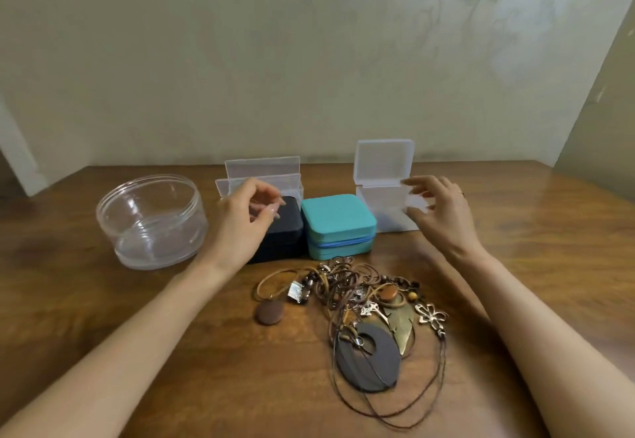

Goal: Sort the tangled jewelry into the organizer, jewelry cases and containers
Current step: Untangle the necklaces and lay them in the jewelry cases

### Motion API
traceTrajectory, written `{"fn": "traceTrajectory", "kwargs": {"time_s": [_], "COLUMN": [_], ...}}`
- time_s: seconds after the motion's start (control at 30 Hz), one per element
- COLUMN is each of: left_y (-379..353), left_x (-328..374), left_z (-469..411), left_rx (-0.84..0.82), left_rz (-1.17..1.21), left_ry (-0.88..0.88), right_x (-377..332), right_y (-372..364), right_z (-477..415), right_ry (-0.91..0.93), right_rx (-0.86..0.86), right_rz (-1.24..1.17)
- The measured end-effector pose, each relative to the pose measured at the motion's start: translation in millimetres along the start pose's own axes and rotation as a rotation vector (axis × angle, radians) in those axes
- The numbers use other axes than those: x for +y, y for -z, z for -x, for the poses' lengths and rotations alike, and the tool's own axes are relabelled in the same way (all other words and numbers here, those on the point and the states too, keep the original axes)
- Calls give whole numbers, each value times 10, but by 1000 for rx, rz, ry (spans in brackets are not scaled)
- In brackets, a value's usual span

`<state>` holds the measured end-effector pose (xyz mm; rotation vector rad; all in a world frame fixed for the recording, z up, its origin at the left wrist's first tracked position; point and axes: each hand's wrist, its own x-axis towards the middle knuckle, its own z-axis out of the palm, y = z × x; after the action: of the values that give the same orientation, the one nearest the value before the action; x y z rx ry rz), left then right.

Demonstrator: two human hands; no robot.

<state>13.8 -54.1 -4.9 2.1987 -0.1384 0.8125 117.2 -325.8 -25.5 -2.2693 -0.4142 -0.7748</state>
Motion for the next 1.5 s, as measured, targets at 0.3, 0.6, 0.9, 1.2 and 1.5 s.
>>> {"fn": "traceTrajectory", "kwargs": {"time_s": [0.3,0.6,0.9,1.2,1.5], "left_y": [198,189,259,163,355], "left_x": [185,152,331,322,273], "left_z": [49,94,92,153,71], "left_rx": [-606,-756,-514,-760,-1008], "left_rz": [-462,-287,590,325,191], "left_ry": [-93,-72,53,134,180], "right_x": [-34,-988,-1110,-1110,-1005], "right_y": [-66,35,48,109,164], "right_z": [40,339,360,370,329], "right_ry": [63,148,64,-66,301], "right_rx": [-54,-359,-591,-808,-1052], "right_rz": [231,-365,-646,-1132,-130]}}
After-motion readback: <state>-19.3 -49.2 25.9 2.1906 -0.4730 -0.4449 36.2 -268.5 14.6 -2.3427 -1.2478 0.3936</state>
